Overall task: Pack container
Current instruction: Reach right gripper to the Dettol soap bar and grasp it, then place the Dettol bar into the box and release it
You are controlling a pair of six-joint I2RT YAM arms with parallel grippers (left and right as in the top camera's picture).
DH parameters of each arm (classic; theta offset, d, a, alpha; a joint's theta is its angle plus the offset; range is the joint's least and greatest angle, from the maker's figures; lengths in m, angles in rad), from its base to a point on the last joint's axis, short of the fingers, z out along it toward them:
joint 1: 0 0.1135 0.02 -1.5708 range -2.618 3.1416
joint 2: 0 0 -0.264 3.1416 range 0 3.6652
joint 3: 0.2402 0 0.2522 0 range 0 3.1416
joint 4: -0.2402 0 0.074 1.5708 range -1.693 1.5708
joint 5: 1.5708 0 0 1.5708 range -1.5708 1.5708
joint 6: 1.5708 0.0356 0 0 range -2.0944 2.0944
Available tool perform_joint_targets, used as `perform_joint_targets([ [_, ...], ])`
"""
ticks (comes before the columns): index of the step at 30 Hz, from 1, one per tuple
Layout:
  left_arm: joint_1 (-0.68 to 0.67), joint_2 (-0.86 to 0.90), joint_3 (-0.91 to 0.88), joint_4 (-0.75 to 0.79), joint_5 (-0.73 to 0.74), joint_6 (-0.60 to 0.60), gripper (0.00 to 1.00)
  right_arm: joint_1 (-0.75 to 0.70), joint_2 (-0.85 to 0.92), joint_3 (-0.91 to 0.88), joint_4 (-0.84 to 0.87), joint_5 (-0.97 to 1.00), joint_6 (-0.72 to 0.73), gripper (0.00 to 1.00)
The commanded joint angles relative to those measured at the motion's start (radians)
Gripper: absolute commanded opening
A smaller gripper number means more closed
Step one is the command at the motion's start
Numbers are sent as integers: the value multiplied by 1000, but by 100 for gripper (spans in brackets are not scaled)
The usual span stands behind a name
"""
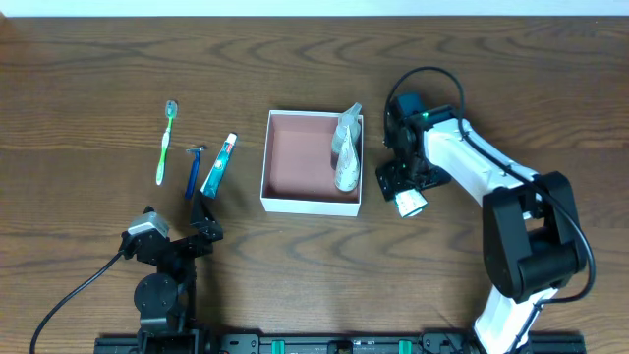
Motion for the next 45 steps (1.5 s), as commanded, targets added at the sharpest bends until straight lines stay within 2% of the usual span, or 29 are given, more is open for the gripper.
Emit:
perform_joint_targets([
  [1, -3, 0, -19, -39, -26, 17, 98, -6, 22, -24, 21, -30, 2, 84],
  [5, -3, 0, -19, -39, -26, 17, 98, -6, 22, -39, 31, -17, 48, 73],
  [11, -3, 0, -19, -39, -26, 17, 98, -6, 14, -37, 19, 86, 145, 45],
  [14, -3, 0, -19, -39, -26, 17, 98, -6, -24, -33, -19, 102, 173, 37],
  [19, -3, 0, -19, -39, -26, 17, 98, 3, -183, -32, -94, 101, 204, 35],
  [23, -3, 0, -19, -39, -26, 17, 98, 42, -389, -31, -127, 82, 231, 34],
  [28, -3, 0, -19, -39, -26, 17, 98, 142, -641, -31, -120, 71, 318, 29],
  [32, -3, 0, -19, -39, -26, 17, 98, 255, -750, -31, -111, 59, 387, 26],
  [35, -3, 0, -19, -39, -26, 17, 98, 356, -761, -31, -70, 32, 412, 24],
  [39, -3, 0, -19, -39, -26, 17, 98, 499, -706, -31, 71, 35, 407, 25],
  [45, -3, 0, -19, -39, -26, 17, 98, 570, -511, -31, 304, 34, 306, 29],
])
